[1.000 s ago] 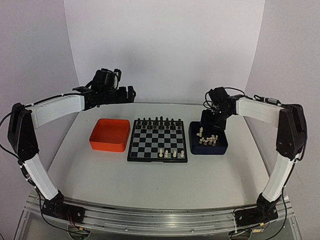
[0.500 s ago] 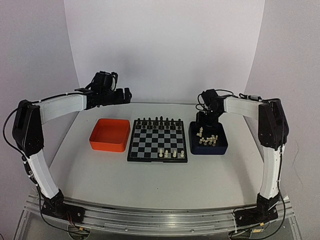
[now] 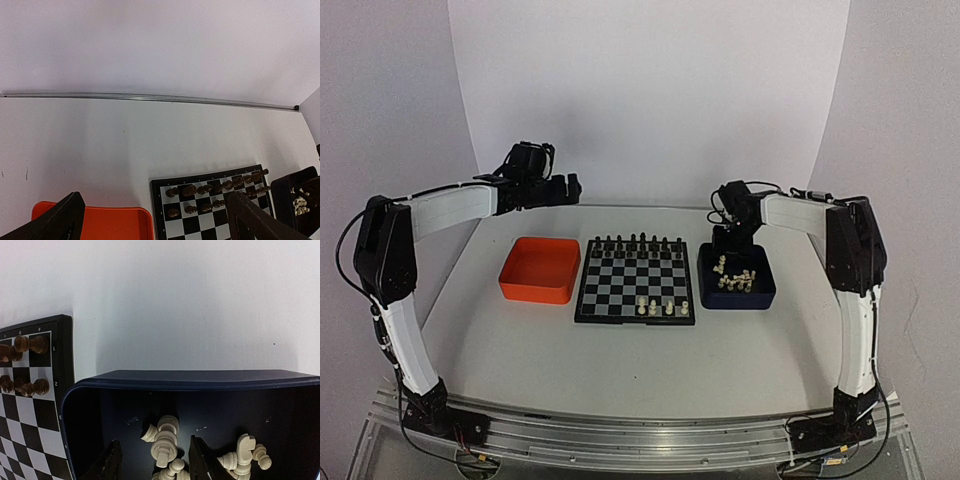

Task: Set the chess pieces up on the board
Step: Pick up the chess piece from the storage box.

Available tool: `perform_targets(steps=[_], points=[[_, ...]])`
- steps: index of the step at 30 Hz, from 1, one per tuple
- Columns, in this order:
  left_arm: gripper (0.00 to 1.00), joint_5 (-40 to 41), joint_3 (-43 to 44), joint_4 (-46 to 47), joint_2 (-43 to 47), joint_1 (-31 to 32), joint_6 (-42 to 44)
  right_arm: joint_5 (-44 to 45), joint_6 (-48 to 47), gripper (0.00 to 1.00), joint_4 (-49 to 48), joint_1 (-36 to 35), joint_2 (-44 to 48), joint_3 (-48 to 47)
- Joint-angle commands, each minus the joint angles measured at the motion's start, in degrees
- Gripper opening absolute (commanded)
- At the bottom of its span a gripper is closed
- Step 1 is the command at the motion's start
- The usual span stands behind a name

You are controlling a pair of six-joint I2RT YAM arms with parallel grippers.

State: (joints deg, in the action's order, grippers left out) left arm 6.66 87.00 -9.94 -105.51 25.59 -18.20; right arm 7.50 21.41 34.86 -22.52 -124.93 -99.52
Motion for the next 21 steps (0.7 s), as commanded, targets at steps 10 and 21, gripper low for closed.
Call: perform_targets(steps=[10, 21], points=[[1.00, -0.47, 2.32, 2.03, -0.40, -0.28, 0.15, 1.13, -1.61, 0.34, 1.75, -0.18, -2.53, -3.61], [1.00, -1.52, 2.18, 2.10, -0.39, -0.28, -0.20, 1.49, -1.90, 0.20, 2.60, -0.18, -2.92, -4.29]])
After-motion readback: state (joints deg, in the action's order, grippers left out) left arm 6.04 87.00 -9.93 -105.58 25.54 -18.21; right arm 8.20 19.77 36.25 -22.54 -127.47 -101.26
